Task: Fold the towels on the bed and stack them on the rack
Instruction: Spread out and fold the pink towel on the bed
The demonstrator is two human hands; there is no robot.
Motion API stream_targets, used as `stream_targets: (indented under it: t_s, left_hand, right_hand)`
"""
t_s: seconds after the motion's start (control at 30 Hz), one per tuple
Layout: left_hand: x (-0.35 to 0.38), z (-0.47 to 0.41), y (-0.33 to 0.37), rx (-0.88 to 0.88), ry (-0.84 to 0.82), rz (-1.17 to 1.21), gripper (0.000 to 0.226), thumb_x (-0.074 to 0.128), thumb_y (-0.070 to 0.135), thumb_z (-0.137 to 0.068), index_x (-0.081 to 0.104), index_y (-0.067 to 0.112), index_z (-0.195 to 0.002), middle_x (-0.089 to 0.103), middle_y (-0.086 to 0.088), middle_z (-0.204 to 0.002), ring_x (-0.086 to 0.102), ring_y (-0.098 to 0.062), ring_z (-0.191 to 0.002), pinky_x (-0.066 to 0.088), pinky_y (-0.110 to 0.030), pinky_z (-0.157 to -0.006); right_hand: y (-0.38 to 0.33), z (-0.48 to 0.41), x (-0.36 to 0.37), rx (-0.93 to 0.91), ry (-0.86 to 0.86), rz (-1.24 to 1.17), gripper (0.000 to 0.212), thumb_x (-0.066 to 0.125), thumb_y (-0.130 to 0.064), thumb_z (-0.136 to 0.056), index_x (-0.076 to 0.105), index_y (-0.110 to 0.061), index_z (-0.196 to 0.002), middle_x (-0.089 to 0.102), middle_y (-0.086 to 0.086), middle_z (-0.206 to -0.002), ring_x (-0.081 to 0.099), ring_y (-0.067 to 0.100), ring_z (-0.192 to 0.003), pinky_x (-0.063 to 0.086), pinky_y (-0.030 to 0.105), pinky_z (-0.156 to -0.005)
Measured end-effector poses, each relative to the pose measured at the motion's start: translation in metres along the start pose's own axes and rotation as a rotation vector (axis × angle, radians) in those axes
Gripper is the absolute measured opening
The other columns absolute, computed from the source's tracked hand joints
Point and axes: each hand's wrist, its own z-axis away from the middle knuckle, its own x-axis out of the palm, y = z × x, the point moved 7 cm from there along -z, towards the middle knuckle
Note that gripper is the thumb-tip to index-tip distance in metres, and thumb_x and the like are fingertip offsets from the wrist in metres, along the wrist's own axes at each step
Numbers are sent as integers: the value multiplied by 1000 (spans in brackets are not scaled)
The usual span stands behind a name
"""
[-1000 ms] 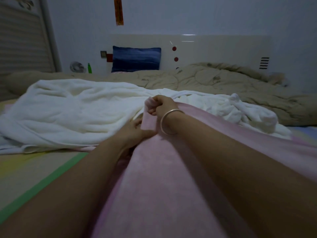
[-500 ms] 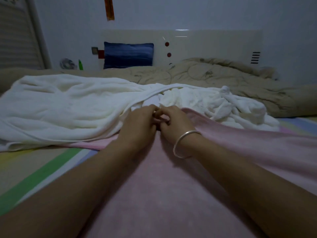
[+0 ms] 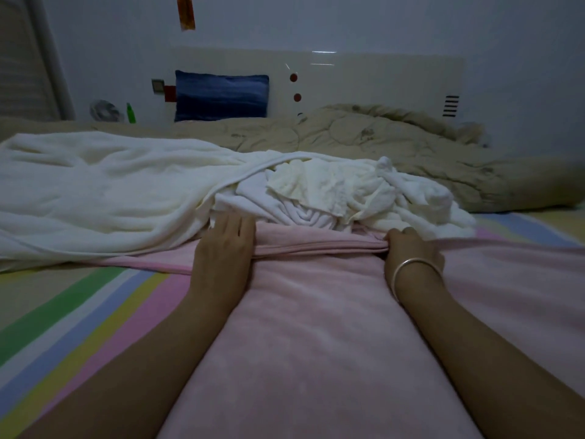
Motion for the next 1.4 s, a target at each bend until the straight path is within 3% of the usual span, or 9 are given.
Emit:
stream_targets:
  t_s: [0.2, 0.33, 0.43, 0.53, 0.67, 0.87, 1.0, 1.27, 1.4]
  left_hand:
    - [-2, 9, 8, 17, -46, -53, 20, 33, -2, -70, 49, 8, -78, 50, -14, -68, 53, -33, -62, 43, -38, -50]
    - [-22, 32, 9, -15, -171, 11, 18, 56, -1, -67, 48, 8, -80, 51, -13, -66, 55, -34, -59, 42, -34, -43]
    - [-47, 57, 7, -79, -306, 12, 30, 69, -5, -57, 50, 9, -77, 50, -12, -63, 55, -33, -57, 39, -32, -41]
    - [-100, 82, 18, -39, -313, 17, 10, 47, 7, -66, 50, 10, -75, 49, -11, -64, 53, -33, -58, 39, -33, -43]
    - [-167, 113, 33, -23, -361, 25, 14, 40, 19, -73, 52, 13, -74, 49, -10, -68, 52, -33, -63, 38, -35, -48]
    - [-252, 163, 21, -256, -461, 162, 15, 72, 14, -72, 60, 16, -81, 52, -6, -84, 52, -30, -84, 36, -33, -48]
    - [-288, 174, 12, -407, -435, 327, 28, 70, 0, -66, 71, 14, -90, 55, -8, -86, 55, -32, -89, 46, -38, -59]
    - [-345, 193, 12, -211, -589, 501, 34, 58, 4, -66, 75, 18, -91, 66, -5, -84, 64, -28, -81, 49, -32, -71]
    - [-379, 199, -2, -193, -603, 615, 34, 58, 1, -66, 75, 16, -92, 70, 1, -84, 59, -7, -77, 45, -8, -67]
  right_hand:
    - [13, 33, -13, 140, 174, -250, 25, 47, -2, -90, 55, -10, -112, 46, 17, -121, 60, 39, -87, 40, 37, -66]
    - [23, 86, -44, 147, 282, -465, 29, 63, 9, -65, 60, -9, -88, 54, 18, -95, 57, 38, -83, 47, 41, -65]
    - [34, 127, -62, 100, 242, -500, 27, 71, 4, -59, 59, -12, -78, 55, 14, -86, 56, 35, -81, 44, 38, -66]
    - [47, 172, -86, 78, 103, -470, 27, 76, 1, -57, 59, -14, -72, 56, 10, -79, 58, 32, -75, 44, 34, -57]
    - [61, 221, -119, -42, -7, -376, 26, 78, 1, -55, 59, -13, -67, 56, 10, -74, 60, 32, -67, 45, 33, -48]
    - [84, 293, -177, -191, -4, -380, 16, 79, -7, -68, 69, -11, -79, 60, 10, -76, 62, 32, -67, 47, 35, -52]
    - [98, 323, -220, -227, 80, -498, 18, 77, -11, -75, 66, -15, -89, 64, 5, -83, 63, 28, -74, 49, 34, -60]
    - [107, 377, -274, -363, 147, -463, 8, 71, -13, -78, 67, -16, -85, 61, 4, -83, 62, 28, -76, 45, 34, -60]
    - [108, 406, -292, -415, 156, -490, 15, 75, -5, -75, 69, -12, -87, 61, 6, -85, 62, 29, -75, 38, 31, -63]
